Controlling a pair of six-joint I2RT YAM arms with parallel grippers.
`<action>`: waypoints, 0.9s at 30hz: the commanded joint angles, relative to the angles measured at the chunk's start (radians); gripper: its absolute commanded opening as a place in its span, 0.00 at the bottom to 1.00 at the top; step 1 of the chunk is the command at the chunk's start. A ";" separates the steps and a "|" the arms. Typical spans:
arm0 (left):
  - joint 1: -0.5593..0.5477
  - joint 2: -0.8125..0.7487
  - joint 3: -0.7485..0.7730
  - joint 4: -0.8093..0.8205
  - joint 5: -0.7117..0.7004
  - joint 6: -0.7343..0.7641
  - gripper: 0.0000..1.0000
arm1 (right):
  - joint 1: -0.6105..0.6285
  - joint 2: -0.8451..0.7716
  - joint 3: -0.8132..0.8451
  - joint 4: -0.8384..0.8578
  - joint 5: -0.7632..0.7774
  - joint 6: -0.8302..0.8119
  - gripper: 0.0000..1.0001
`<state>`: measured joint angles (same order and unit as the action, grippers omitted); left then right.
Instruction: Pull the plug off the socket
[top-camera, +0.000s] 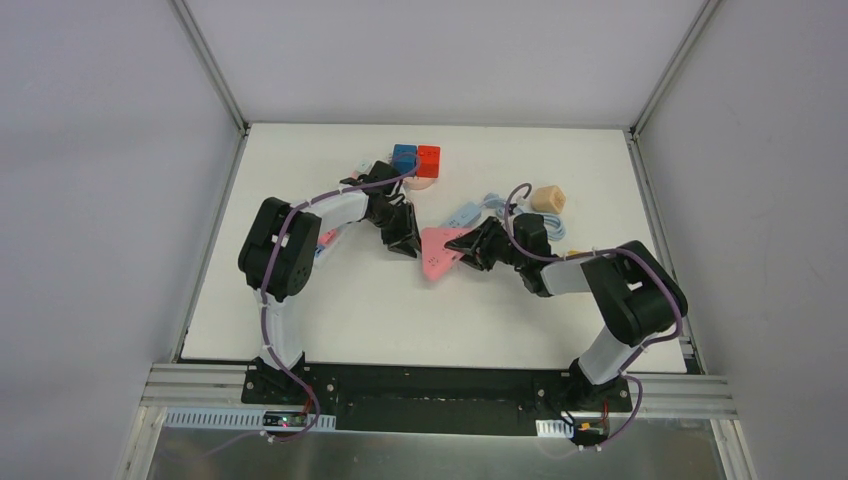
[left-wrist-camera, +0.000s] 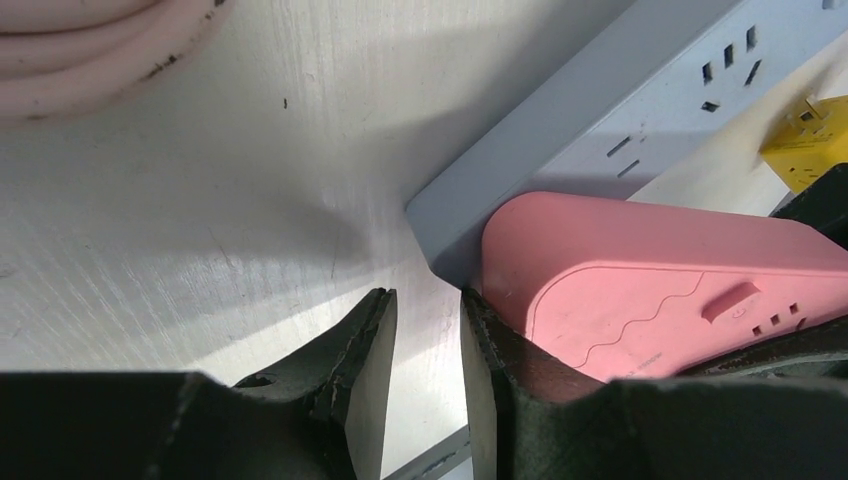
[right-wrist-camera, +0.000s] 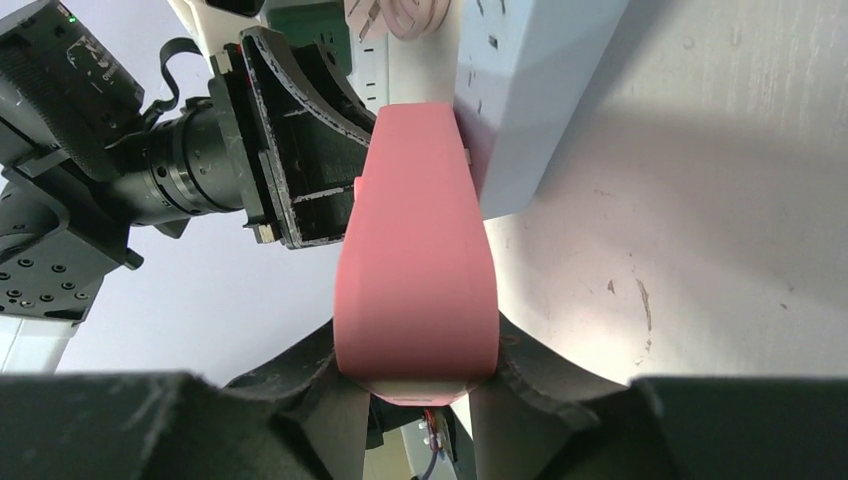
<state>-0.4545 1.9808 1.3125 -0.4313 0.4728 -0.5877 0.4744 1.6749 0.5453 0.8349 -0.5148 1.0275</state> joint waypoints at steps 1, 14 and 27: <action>-0.055 0.062 -0.055 -0.059 -0.098 0.045 0.32 | 0.022 -0.005 0.079 -0.018 -0.002 -0.042 0.09; -0.051 -0.047 -0.042 0.062 -0.075 0.004 0.38 | 0.012 0.071 0.066 -0.015 0.016 -0.029 0.58; -0.006 -0.155 -0.126 0.142 -0.122 -0.051 0.38 | 0.004 0.106 0.019 0.188 0.022 0.099 0.06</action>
<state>-0.4892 1.9202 1.2400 -0.3382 0.4072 -0.5983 0.4824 1.7741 0.5732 0.9272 -0.4992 1.0851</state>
